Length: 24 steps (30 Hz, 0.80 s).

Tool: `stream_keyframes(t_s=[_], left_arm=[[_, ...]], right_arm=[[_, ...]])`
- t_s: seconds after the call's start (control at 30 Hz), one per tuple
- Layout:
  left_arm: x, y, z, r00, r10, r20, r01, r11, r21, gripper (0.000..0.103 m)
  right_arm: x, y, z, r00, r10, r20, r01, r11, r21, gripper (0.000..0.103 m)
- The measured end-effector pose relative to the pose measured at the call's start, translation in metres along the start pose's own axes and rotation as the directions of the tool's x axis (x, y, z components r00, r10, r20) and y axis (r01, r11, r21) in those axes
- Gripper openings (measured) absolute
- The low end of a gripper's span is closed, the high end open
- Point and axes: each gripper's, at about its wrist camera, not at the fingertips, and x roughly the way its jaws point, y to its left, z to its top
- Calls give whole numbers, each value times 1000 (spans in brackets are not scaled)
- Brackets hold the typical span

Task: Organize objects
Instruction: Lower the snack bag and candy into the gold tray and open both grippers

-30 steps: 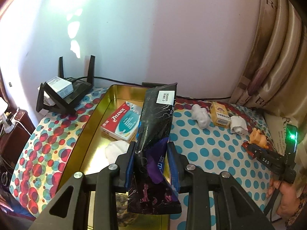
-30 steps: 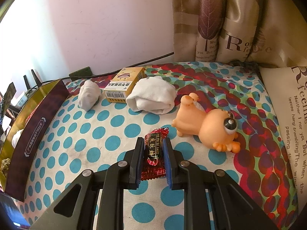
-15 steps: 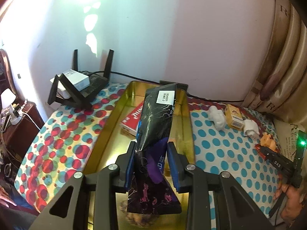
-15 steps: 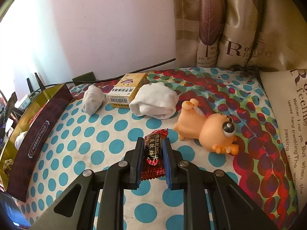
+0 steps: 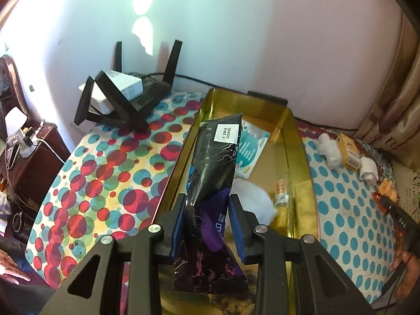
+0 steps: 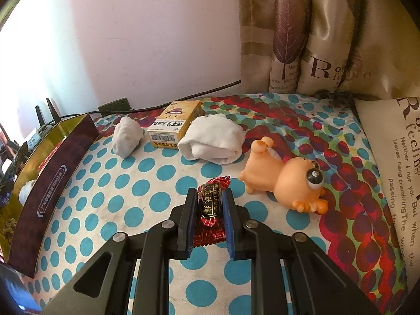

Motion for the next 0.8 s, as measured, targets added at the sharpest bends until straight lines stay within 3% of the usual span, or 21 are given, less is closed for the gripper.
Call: stream_keyframes(t_s=[0.13,0.3,0.43,0.63,0.8], left_arm=[[13,2,0,998,1,-55,0,1000,10,35],[15,4,-2,996,-4,-92,3,1000,-11,46],[-4,-2,-7,1000,16,-22,-16,1000,-8,57],[-33,-6,-15,997,30,73,-30,1000,8,59],[-46,8,-22,996,22,85,-18,999,-49,60]], right_arm=[[-5,5,5,1000,10,12,-10,1000,1,18],[-17,19,12,999,39,32,-39,999,-8,18],[-26,36,17,996,76,43,-75,997,-20,18],[-38,73,22,985,169,36,-167,985,-45,18],[-47,120,21,958,288,-9,-288,954,-80,18]])
